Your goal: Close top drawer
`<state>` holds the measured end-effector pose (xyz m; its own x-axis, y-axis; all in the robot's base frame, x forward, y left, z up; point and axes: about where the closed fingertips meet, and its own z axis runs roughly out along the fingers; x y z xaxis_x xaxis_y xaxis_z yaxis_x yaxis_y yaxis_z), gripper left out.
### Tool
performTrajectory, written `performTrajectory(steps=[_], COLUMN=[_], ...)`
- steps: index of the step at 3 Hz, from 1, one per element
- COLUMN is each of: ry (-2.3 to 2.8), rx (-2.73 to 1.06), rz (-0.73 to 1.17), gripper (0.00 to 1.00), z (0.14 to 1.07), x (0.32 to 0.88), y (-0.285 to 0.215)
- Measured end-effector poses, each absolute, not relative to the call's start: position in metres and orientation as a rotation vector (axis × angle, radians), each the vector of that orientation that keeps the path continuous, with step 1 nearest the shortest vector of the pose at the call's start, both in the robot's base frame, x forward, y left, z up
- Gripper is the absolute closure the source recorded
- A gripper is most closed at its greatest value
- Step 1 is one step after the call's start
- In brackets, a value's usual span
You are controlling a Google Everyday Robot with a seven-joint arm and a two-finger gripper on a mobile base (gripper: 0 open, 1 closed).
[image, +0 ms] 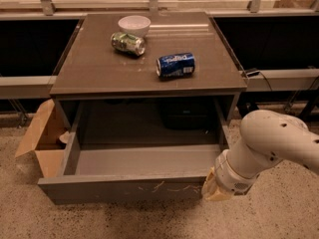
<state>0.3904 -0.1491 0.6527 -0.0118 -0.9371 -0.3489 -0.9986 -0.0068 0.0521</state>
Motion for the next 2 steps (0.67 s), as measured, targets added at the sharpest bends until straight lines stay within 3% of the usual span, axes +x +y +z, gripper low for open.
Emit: performTrajectory(steps=[2], ry=[2.054], rx=[-2.015], rz=[0.423], gripper=[0.13], z=[0.6475], x=[0.4016], y=[-0.1527])
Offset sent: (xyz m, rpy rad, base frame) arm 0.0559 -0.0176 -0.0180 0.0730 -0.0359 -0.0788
